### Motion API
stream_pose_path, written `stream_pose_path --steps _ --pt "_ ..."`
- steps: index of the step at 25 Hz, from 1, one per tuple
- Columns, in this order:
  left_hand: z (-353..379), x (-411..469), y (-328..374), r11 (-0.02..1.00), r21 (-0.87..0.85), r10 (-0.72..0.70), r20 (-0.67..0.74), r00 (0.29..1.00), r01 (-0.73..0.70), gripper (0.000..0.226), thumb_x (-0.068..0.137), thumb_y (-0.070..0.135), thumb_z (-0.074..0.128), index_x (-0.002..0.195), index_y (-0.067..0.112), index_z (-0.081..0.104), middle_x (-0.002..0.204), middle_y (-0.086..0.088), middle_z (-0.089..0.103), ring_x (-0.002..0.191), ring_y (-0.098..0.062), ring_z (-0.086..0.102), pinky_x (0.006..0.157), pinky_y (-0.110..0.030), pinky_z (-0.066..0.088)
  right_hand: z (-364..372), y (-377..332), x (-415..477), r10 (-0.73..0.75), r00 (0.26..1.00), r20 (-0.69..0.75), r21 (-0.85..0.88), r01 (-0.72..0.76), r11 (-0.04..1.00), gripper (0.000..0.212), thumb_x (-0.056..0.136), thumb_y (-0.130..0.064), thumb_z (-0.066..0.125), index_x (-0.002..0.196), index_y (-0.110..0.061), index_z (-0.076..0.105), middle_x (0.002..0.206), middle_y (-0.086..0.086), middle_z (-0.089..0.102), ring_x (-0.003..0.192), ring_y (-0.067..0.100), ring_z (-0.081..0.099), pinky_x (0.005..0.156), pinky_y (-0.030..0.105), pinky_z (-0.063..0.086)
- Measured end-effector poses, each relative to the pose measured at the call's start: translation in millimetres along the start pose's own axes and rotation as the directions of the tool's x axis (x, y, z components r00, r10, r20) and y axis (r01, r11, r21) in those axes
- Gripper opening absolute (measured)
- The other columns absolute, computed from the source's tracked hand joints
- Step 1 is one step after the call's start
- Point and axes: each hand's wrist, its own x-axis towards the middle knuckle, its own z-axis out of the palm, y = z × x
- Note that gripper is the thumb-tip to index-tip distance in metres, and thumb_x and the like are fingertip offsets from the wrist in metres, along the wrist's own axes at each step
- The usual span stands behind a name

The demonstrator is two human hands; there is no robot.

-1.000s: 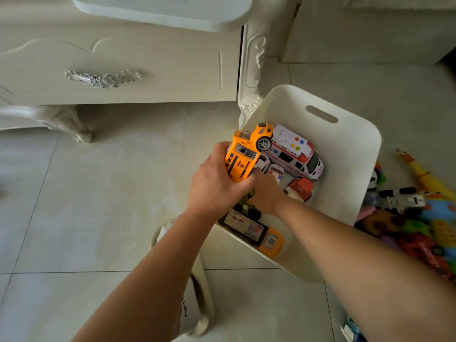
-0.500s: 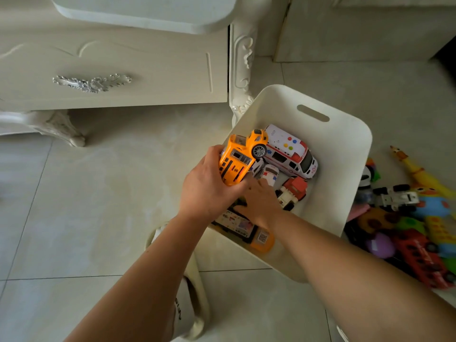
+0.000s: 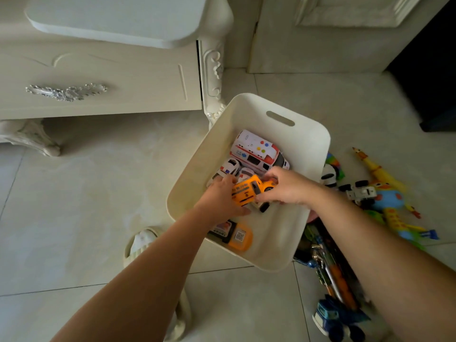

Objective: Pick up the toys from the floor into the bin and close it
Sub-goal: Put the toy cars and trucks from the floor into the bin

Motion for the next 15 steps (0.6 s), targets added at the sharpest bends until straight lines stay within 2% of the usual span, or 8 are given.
stream_pose_path --steps 3,6,8,9,11,12,13,15 --pt "2.9 12.9 -0.4 1.000 -0.007 0.013 0.048 0.999 -0.013 0.097 0.066 0.041 0.082 0.146 0.027 0.029 0.144 -0.004 0.037 0.130 -0.024 0.037 0.108 -0.040 0.037 -8.5 -2.4 -7.4 0.079 0.996 -0.051 -0.258 -0.089 0.962 0.053 0.074 -0.037 0.078 0.114 -0.016 0.051 0.098 0.001 0.057 0.082 0.016 0.056 0.066 0.029 0.043" --pt "6.2 24.4 -7.0 0.980 0.198 -0.013 0.159 0.987 -0.019 0.092 0.076 0.034 0.076 0.150 0.033 0.021 0.156 -0.005 0.020 0.142 -0.030 0.020 0.114 -0.046 0.027 -6.0 -7.8 -1.2 0.150 0.979 -0.138 -0.523 -0.200 0.828 0.056 0.075 -0.036 0.079 0.116 -0.012 0.049 0.108 0.008 0.061 0.095 0.025 0.061 0.071 0.031 0.046" --pt "12.2 30.4 -11.6 0.928 0.374 -0.095 0.237 0.967 0.000 0.080 0.083 0.028 0.069 0.149 0.034 0.024 0.152 -0.010 0.024 0.138 -0.034 0.027 0.111 -0.046 0.035 5.2 -3.8 17.6 0.265 0.958 -0.106 -0.528 -0.280 0.801 0.052 0.078 -0.032 0.077 0.116 -0.008 0.051 0.112 0.012 0.062 0.098 0.027 0.064 0.077 0.032 0.052" --pt "15.2 32.8 -12.4 0.901 0.433 -0.126 0.243 0.962 0.009 0.074 0.085 0.024 0.066 0.147 0.033 0.028 0.148 -0.013 0.029 0.134 -0.035 0.032 0.108 -0.046 0.040 15.1 0.4 28.8 0.307 0.950 -0.059 -0.507 -0.293 0.811 0.043 0.080 -0.028 0.075 0.111 -0.006 0.055 0.109 0.012 0.063 0.096 0.026 0.064 0.079 0.032 0.053" --pt "17.9 36.5 -9.5 0.867 0.496 -0.160 0.208 0.965 0.037 0.064 0.087 0.013 0.061 0.144 0.026 0.035 0.142 -0.015 0.034 0.126 -0.034 0.042 0.101 -0.043 0.047 37.5 10.1 47.2 0.327 0.945 0.004 -0.540 -0.273 0.796 0.020 0.086 -0.021 0.066 0.092 -0.006 0.055 0.097 0.008 0.059 0.083 0.020 0.060 0.073 0.028 0.049" --pt "17.2 37.3 -7.3 0.855 0.516 -0.167 0.181 0.969 0.051 0.060 0.087 0.010 0.060 0.142 0.022 0.038 0.140 -0.015 0.036 0.122 -0.032 0.045 0.098 -0.041 0.049 47.9 14.4 50.9 0.336 0.942 0.003 -0.586 -0.271 0.764 0.017 0.088 -0.019 0.061 0.090 -0.005 0.052 0.094 0.008 0.056 0.081 0.020 0.057 0.071 0.028 0.045" --pt "15.8 38.1 -6.4 0.847 0.526 -0.176 0.149 0.973 0.072 0.058 0.087 0.008 0.060 0.140 0.020 0.039 0.137 -0.015 0.037 0.119 -0.031 0.047 0.096 -0.039 0.050 55.7 17.3 51.1 0.342 0.940 -0.012 -0.624 -0.274 0.732 0.020 0.089 -0.017 0.058 0.100 -0.002 0.049 0.099 0.010 0.056 0.086 0.021 0.057 0.072 0.030 0.042" --pt "14.7 38.4 -7.0 0.852 0.506 -0.211 0.094 0.973 0.136 0.055 0.085 0.008 0.062 0.136 0.019 0.041 0.133 -0.015 0.037 0.116 -0.030 0.047 0.091 -0.037 0.051 64.3 21.7 46.9 0.321 0.943 -0.090 -0.665 -0.297 0.685 0.048 0.089 -0.016 0.057 0.132 -0.008 0.037 0.122 0.011 0.053 0.113 0.026 0.051 0.078 0.033 0.040"
